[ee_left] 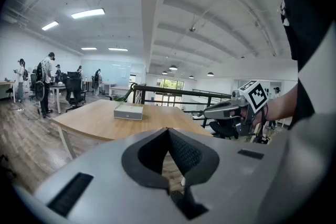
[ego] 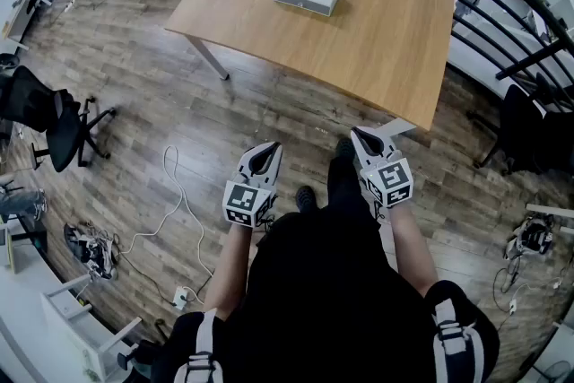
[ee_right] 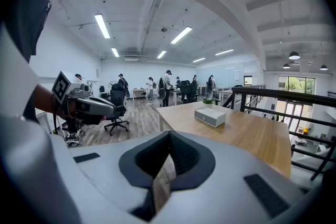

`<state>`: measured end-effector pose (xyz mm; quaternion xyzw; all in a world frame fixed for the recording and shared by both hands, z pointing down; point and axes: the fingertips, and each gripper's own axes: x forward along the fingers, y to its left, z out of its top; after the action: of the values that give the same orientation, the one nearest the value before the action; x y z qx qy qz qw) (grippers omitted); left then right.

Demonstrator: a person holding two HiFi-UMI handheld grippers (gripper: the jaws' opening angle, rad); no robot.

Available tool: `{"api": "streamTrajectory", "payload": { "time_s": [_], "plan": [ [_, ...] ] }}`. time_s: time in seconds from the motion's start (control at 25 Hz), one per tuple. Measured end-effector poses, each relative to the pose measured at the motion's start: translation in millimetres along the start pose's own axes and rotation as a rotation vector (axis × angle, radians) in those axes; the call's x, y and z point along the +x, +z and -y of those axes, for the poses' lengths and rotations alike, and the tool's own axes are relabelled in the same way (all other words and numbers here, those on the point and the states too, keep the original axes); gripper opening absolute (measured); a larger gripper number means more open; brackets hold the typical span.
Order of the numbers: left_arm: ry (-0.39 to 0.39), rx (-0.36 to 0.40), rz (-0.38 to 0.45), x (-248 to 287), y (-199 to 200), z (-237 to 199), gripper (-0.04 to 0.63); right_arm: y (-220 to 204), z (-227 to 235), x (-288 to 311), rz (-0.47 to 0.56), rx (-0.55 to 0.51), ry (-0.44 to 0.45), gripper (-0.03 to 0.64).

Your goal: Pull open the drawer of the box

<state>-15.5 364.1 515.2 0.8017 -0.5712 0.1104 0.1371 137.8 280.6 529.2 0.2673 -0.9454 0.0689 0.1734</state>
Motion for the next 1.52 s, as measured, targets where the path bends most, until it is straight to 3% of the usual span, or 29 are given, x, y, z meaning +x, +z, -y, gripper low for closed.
{"api": "streamTrajectory", "payload": {
  "time_s": [0.36, 0.6, 0.92, 1.52],
  "plan": [
    [0.008, 0.003, 0.053, -22, 8, 19, 0.023, -5, -21, -21, -0.006, -0.040, 0.004, 0.025],
    [0.012, -0.006, 0.052, -25, 5, 22, 0.023, -4, -20, -25, 0.018, -0.003, 0.008, 0.025],
    [0.028, -0.017, 0.031, -11, 7, 15, 0.023, -3, -5, -13, 0.003, -0.015, 0.008, 0.025],
    [0.102, -0.047, 0.015, 54, 36, -17, 0.023, 5, 57, 46, -0.047, -0.051, 0.107, 0.025]
  ]
}}
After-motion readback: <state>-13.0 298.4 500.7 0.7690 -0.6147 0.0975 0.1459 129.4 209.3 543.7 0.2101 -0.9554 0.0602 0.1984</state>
